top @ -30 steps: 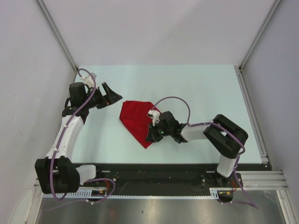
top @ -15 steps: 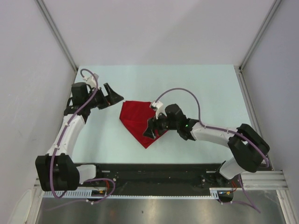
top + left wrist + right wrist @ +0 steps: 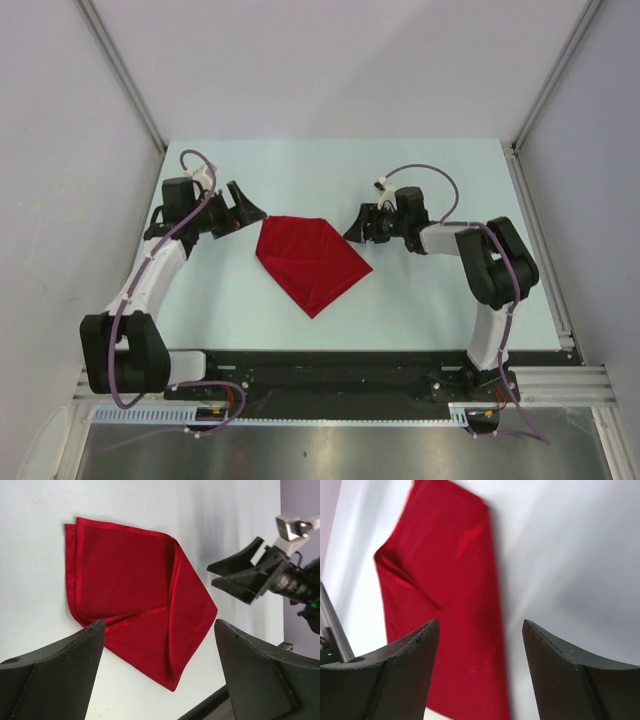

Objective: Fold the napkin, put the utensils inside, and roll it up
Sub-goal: Fold the napkin

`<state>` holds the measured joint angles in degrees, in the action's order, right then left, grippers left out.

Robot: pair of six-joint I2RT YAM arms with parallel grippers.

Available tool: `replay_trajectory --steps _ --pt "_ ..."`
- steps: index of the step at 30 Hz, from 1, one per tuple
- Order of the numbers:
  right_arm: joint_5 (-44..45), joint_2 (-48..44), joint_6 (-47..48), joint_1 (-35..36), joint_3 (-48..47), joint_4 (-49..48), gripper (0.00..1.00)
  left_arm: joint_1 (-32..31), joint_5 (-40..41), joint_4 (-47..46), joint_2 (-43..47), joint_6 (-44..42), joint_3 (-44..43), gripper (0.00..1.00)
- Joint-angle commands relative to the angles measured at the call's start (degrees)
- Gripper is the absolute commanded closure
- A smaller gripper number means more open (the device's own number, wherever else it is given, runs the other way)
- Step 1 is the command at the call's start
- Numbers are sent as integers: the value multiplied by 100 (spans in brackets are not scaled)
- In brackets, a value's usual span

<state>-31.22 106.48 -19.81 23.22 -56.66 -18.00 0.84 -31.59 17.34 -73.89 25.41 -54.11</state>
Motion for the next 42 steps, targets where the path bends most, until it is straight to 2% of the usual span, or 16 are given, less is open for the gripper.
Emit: replay_trajectory --steps 1,10,14,21,25,27,30,33,39,42 --pt "-920 741 -550 -388 -353 -635 27 -40 48 -47 -12 -62 -12 5" --pt "-1500 1411 -1103 -389 -582 -1004 35 -40 -40 -56 -73 -45 -21 5" --pt "-1475 1674 -1060 -257 -846 -671 49 -32 -57 -65 -56 -36 -21 5" --pt "-1448 1903 -1069 -178 -1188 -398 61 -32 -75 -65 15 -54 -30 5" --pt "-1404 1973 -1051 -116 -1277 -257 75 -31 -92 -73 32 -45 -30 5" --pt "-1422 2017 -1077 -99 -1294 -266 78 -32 -128 -73 32 -45 -30 5" --pt "-1439 2009 -1173 -72 -1277 -353 98 -31 -119 -82 41 -36 -21 5" --pt "-1387 1895 -1411 -90 -1058 -634 100 -188 -110 -108 50 -18 -3 5" --pt "-88 806 -1946 -257 461 -1504 100 -488 294 6 76 -106 -30 5" --pt "1035 147 -2158 -274 1338 -1680 100 -970 557 111 41 -168 -65 5"
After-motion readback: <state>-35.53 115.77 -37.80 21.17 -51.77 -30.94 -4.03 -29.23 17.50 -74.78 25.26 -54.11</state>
